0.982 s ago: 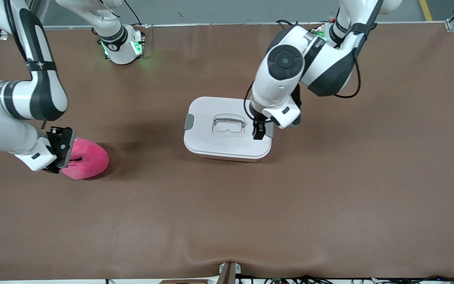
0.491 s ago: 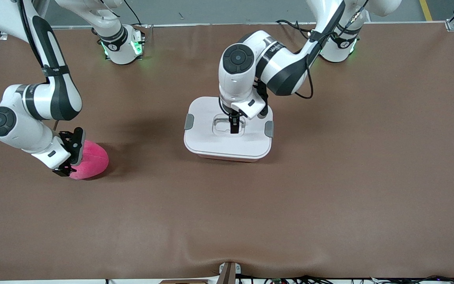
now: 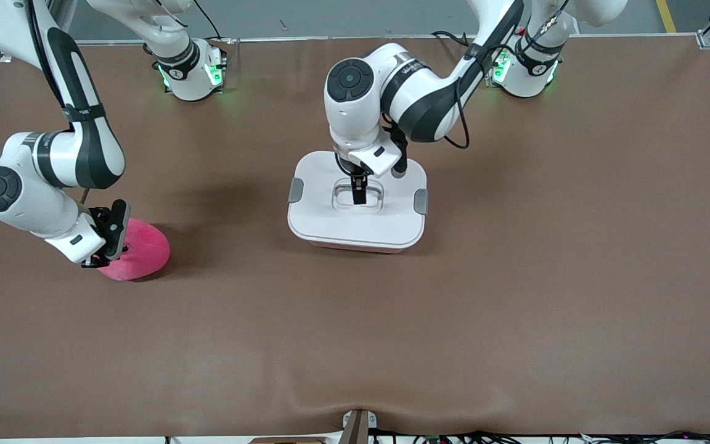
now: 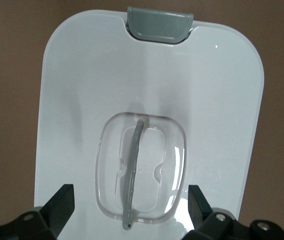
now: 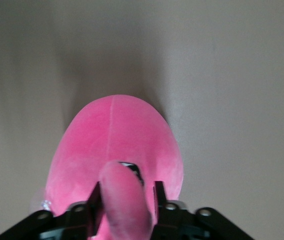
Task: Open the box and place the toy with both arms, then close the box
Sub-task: 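Grasp the lid handle with the left gripper while the right gripper grasps the toy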
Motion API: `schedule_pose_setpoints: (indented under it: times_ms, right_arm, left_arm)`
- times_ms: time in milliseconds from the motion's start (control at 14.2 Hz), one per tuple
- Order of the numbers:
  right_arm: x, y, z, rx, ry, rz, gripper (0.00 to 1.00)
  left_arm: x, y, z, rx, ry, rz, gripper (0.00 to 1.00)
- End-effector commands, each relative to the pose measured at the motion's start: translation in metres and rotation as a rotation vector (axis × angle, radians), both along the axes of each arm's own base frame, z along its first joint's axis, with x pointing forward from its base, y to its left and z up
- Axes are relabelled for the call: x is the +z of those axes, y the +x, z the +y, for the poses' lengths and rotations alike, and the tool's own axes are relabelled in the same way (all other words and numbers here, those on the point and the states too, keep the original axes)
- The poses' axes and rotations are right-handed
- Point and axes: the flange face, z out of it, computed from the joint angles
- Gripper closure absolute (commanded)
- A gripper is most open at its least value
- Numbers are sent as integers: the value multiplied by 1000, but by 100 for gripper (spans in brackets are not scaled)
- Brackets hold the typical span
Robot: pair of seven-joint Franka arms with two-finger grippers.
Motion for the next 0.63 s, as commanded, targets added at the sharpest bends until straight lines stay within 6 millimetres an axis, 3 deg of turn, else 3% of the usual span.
schedule_pose_setpoints:
  times_ms: [0, 281, 491, 561]
  right_arm:
    - [3, -3, 3, -5, -8, -5, 100]
    - [6, -3, 3, -11, -6, -8, 100]
    - [13, -1, 3, -40, -4, -25, 100]
    - [19, 3, 5, -39, -4, -39, 100]
  left_arm:
    - [-14, -3, -2, -3, -4, -34, 0]
    - [-37, -15, 0, -27, 16, -76, 0]
    - [-38, -16, 2, -14, 16, -78, 0]
    - [-37, -16, 1, -12, 10, -80, 7]
